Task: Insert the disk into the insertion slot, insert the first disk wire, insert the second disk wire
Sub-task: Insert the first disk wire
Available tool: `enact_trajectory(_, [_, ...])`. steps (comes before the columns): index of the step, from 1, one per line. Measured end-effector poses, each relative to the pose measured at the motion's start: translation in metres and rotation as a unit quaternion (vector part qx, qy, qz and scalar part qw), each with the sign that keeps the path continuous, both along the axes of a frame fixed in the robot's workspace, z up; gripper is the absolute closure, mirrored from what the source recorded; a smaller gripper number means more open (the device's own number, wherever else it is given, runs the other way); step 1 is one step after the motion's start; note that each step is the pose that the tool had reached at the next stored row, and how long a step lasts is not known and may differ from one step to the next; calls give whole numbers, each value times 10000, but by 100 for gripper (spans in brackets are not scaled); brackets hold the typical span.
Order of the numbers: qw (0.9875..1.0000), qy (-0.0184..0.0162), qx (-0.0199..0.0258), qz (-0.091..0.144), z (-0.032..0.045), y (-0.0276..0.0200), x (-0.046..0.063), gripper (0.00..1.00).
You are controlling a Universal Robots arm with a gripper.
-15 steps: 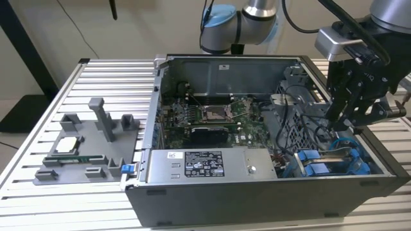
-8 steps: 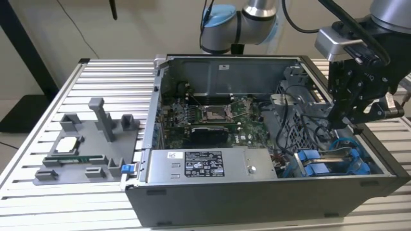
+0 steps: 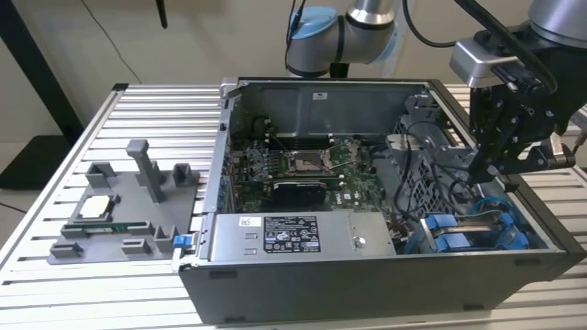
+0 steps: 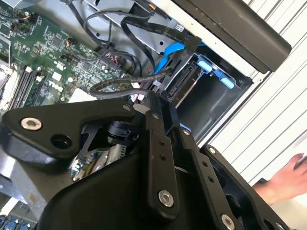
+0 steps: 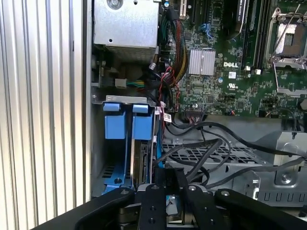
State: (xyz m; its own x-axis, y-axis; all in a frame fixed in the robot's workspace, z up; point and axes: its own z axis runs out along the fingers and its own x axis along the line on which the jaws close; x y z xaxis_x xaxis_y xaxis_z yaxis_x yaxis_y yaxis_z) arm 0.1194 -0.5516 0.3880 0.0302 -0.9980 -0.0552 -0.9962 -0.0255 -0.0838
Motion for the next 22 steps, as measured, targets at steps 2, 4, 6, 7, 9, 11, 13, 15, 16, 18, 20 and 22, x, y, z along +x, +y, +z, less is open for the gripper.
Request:
enact_trajectory(2, [10000, 0, 0, 0, 0, 0, 0, 100])
enact_trajectory(4, [10000, -2, 0, 0, 0, 0, 0, 100])
enact_trajectory(6, [10000, -3, 0, 0, 0, 0, 0, 100])
enact_trajectory(7, [10000, -3, 0, 0, 0, 0, 0, 100])
enact_trajectory(9, [10000, -3, 0, 0, 0, 0, 0, 100])
enact_trajectory(11, [10000, -3, 0, 0, 0, 0, 0, 100])
enact_trajectory(13, [10000, -3, 0, 0, 0, 0, 0, 100])
enact_trajectory(15, [10000, 0, -1, -1, 0, 0, 1, 100])
enact_trajectory(16, [10000, 7, 0, 0, -3, -1, 3, 100])
enact_trajectory(18, [10000, 55, 0, 0, -10, -13, 18, 100])
enact_trajectory(20, [9999, 107, 0, 0, -14, -24, 36, 100])
enact_trajectory(22, [9999, 173, 0, 0, -18, -36, 57, 100])
